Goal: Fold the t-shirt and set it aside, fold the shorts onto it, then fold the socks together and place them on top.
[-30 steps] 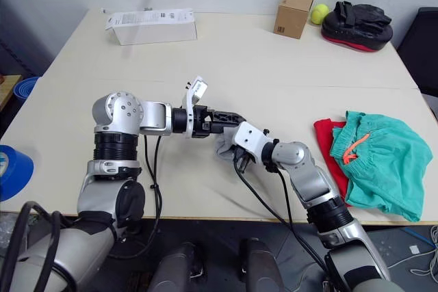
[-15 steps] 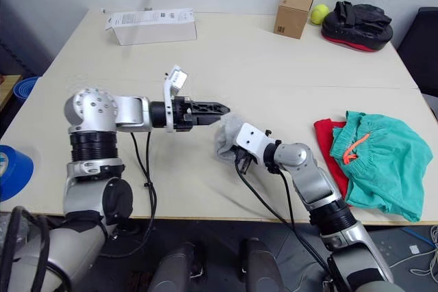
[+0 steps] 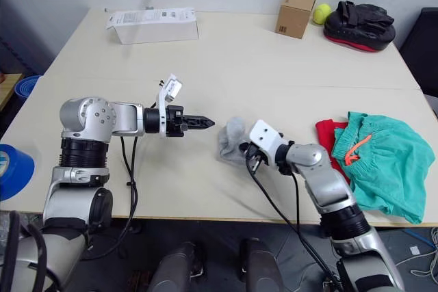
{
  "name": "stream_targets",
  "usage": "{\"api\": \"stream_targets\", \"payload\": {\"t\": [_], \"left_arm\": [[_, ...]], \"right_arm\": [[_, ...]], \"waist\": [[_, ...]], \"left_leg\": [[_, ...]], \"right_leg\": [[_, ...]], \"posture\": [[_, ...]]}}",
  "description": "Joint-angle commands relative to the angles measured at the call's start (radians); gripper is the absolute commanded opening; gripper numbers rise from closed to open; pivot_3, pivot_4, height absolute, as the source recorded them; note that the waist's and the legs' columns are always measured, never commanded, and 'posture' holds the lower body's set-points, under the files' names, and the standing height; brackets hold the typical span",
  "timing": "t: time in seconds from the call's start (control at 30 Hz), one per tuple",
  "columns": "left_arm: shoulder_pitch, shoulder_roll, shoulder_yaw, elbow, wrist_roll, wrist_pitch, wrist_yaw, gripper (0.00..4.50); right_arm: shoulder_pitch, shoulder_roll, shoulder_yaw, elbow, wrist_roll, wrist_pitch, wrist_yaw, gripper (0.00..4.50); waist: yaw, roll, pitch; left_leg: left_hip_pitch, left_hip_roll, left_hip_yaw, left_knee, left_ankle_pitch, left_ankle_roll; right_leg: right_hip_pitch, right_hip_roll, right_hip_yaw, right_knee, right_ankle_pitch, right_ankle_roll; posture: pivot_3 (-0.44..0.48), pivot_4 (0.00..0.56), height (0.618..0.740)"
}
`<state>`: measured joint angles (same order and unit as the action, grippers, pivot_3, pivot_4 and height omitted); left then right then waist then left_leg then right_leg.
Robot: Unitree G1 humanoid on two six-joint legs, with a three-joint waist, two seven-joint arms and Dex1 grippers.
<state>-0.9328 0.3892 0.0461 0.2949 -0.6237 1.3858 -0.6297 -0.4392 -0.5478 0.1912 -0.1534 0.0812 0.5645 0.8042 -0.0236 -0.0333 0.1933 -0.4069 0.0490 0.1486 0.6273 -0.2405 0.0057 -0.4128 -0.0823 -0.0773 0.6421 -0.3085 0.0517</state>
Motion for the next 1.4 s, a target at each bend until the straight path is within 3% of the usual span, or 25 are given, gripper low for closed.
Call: {"api": "stream_targets", "payload": {"t": [0.03, 0.27, 0.53, 0.77, 0.9, 1.17, 1.4], "left_arm": [[-0.005, -0.004, -0.056, -0.033, 0.030, -0.071, -0.022, 0.02], [-0.006, -0.013, -0.165, -0.042, 0.091, -0.165, -0.053, 0.02], [0.022, -0.026, -0.275, -0.102, 0.145, -0.224, -0.080, 0.02], [0.039, -0.042, -0.311, -0.097, 0.178, -0.255, -0.092, 0.02], [0.031, -0.052, -0.305, -0.073, 0.195, -0.269, -0.092, 0.02], [0.011, -0.072, -0.288, -0.029, 0.220, -0.292, -0.089, 0.02], [-0.007, -0.095, -0.233, -0.034, 0.193, -0.267, -0.086, 0.02]], "right_arm": [[0.000, -0.060, -0.049, -0.101, 0.043, 0.052, 0.038, 0.00], [-0.165, -0.092, -0.108, -0.146, 0.167, 0.206, 0.075, 0.00], [-0.298, 0.015, 0.029, -0.129, 0.155, 0.207, 0.048, 0.00], [-0.343, 0.055, 0.154, -0.002, 0.035, 0.126, 0.004, 0.00], [-0.319, 0.013, 0.185, 0.022, -0.014, 0.111, 0.020, 0.00], [-0.183, -0.130, 0.090, -0.103, 0.022, 0.132, 0.067, 0.00], [-0.088, -0.137, 0.062, -0.078, -0.003, 0.081, 0.019, 0.00]], "waist": [[-0.001, 0.000, 0.000], [-0.006, 0.001, 0.002], [-0.004, 0.001, 0.002], [-0.004, 0.001, 0.002], [-0.004, 0.001, 0.002], [-0.001, 0.001, 0.002], [-0.004, 0.001, 0.002]], "left_leg": [[0.000, 0.000, 0.000, 0.000, 0.000, 0.000], [-0.001, 0.001, 0.001, 0.001, 0.000, 0.000], [-0.002, 0.002, 0.001, 0.000, 0.001, 0.004], [-0.005, 0.001, 0.001, 0.003, 0.000, 0.007], [-0.005, 0.001, 0.001, 0.003, 0.001, 0.008], [-0.006, 0.001, 0.001, 0.003, 0.000, 0.008], [-0.005, 0.002, 0.001, 0.003, 0.002, 0.008]], "right_leg": [[0.000, 0.000, 0.000, 0.000, 0.000, 0.000], [-0.002, 0.002, 0.000, 0.001, 0.000, -0.001], [-0.003, 0.002, 0.000, 0.001, -0.001, -0.002], [-0.004, 0.002, 0.000, 0.000, -0.001, -0.002], [-0.005, 0.001, 0.000, 0.001, -0.001, -0.002], [-0.005, 0.001, -0.001, 0.000, -0.001, -0.002], [-0.004, 0.003, -0.001, 0.002, -0.001, -0.002]], "posture": [[0.000, 0.150, 0.740], [0.000, 0.150, 0.740], [0.000, 0.150, 0.740], [0.000, 0.150, 0.740], [0.000, 0.150, 0.740], [0.000, 0.150, 0.740], [0.000, 0.150, 0.740]]}}
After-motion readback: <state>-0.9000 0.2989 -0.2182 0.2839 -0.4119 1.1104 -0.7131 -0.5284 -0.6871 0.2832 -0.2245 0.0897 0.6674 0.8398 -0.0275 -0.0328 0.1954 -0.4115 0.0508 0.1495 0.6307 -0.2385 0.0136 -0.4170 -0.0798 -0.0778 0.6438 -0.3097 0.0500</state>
